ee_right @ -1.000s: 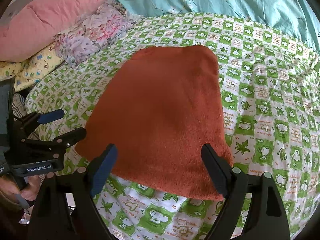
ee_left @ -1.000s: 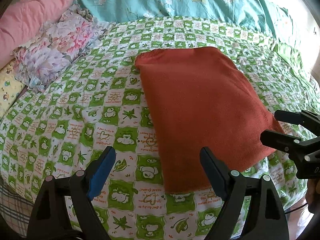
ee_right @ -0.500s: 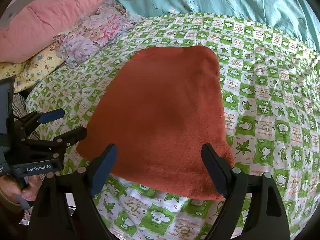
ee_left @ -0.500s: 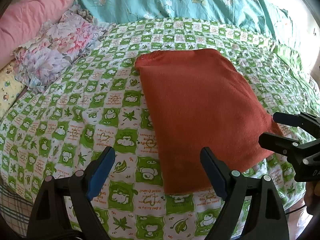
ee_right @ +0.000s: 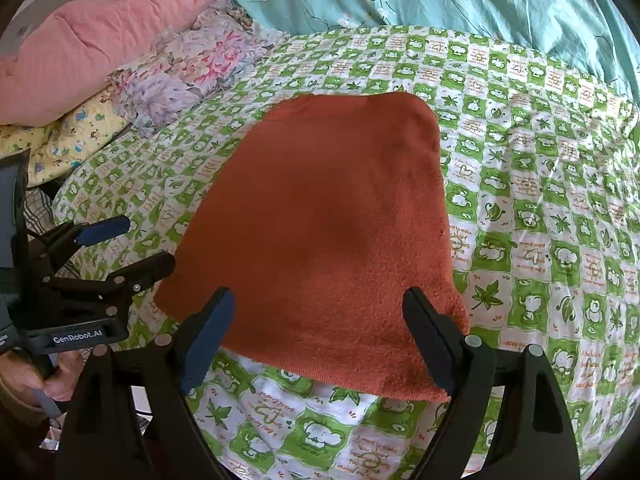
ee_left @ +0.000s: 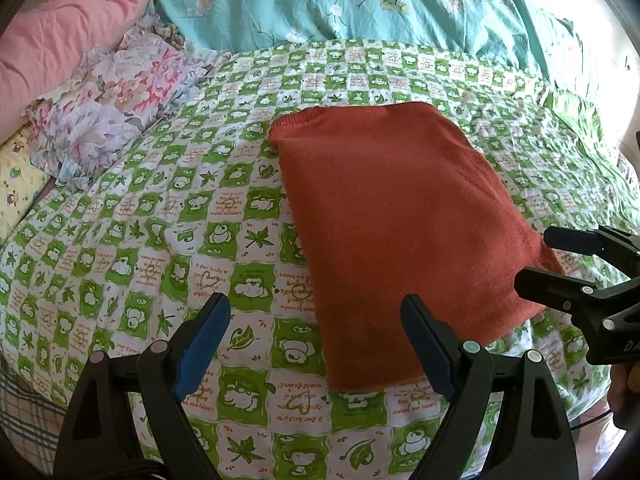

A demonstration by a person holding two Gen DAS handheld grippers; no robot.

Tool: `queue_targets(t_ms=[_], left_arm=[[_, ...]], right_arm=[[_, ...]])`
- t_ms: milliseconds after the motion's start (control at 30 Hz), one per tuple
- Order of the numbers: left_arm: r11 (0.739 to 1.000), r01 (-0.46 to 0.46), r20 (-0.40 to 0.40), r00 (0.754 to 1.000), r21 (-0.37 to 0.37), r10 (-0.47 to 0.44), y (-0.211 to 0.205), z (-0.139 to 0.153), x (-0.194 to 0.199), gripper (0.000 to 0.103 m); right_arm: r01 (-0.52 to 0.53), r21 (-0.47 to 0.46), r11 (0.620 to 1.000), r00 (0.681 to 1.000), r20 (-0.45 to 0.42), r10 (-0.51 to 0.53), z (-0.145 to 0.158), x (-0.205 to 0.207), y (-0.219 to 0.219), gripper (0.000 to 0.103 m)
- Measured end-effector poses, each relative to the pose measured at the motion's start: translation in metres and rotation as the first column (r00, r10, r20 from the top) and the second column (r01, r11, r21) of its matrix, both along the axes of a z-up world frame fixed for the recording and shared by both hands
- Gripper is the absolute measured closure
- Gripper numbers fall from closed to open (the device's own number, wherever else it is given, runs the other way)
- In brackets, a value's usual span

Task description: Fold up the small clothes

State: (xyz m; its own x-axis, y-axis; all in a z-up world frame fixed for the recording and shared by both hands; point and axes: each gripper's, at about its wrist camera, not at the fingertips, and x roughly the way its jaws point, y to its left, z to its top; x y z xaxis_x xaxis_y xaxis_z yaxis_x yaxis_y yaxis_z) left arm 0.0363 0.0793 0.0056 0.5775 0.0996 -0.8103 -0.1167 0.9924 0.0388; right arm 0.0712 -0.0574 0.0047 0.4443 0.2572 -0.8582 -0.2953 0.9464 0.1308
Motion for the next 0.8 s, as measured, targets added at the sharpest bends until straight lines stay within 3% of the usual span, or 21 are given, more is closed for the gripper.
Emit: queue_targets(t_ms=[800], left_arm=[[1.000, -0.002, -0.004, 1.000, -0.008, 0.002, 0.0052, 0.0014, 0.0061, 0.015]], right_arm=[[0.015, 0.027, 1.000, 1.000, -0.011, -0.014, 0.0013, 0.0059, 0.0019, 0.017]])
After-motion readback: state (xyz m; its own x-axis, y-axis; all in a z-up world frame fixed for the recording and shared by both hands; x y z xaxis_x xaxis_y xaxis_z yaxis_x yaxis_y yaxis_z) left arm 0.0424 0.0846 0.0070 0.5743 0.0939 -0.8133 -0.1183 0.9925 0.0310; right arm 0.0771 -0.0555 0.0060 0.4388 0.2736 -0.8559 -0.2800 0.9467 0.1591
